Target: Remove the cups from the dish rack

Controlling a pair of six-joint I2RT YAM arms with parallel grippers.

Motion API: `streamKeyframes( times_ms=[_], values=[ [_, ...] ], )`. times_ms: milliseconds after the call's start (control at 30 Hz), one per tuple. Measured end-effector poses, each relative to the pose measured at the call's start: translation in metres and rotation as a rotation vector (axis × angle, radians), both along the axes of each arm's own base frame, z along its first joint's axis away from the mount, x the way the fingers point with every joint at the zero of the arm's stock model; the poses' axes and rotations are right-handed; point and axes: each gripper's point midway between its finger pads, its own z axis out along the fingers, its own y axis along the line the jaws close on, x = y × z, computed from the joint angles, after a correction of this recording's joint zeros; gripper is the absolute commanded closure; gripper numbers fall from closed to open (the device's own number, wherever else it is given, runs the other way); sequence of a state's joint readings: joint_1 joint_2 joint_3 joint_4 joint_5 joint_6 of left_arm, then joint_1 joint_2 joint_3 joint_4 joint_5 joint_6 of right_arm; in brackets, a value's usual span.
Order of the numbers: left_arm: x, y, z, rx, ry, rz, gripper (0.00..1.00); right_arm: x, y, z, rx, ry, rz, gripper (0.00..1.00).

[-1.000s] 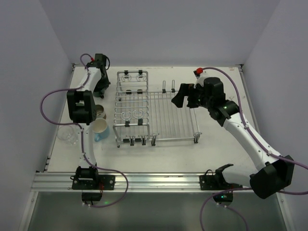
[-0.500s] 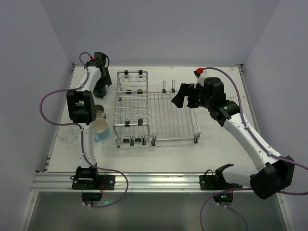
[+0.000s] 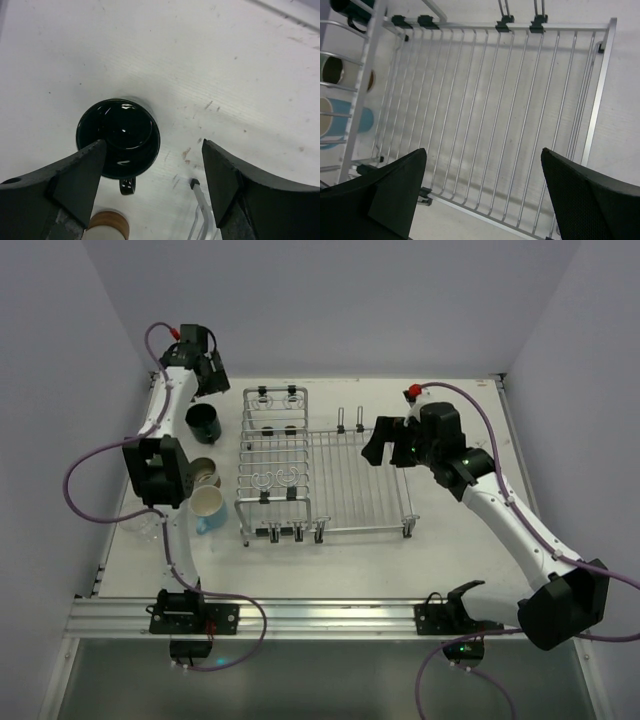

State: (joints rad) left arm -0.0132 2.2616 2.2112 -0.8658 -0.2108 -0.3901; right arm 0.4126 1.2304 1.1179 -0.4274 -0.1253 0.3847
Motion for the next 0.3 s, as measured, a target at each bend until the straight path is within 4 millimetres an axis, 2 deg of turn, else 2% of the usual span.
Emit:
streamKeyframes(
  times_ms=[133, 300],
  values=[
    [-0.009, -0.003, 0.062, -0.017, -0.123, -0.001, 0.13, -0.001, -0.007, -0.017, -0.037, 0.053, -0.031, 0.01],
    [-0.066, -0.016, 0.130, -0.051, -0.255, -0.037, 0.00, -0.013, -0.014, -0.035, -0.054, 0.087, -0.049, 0.01]
  ],
)
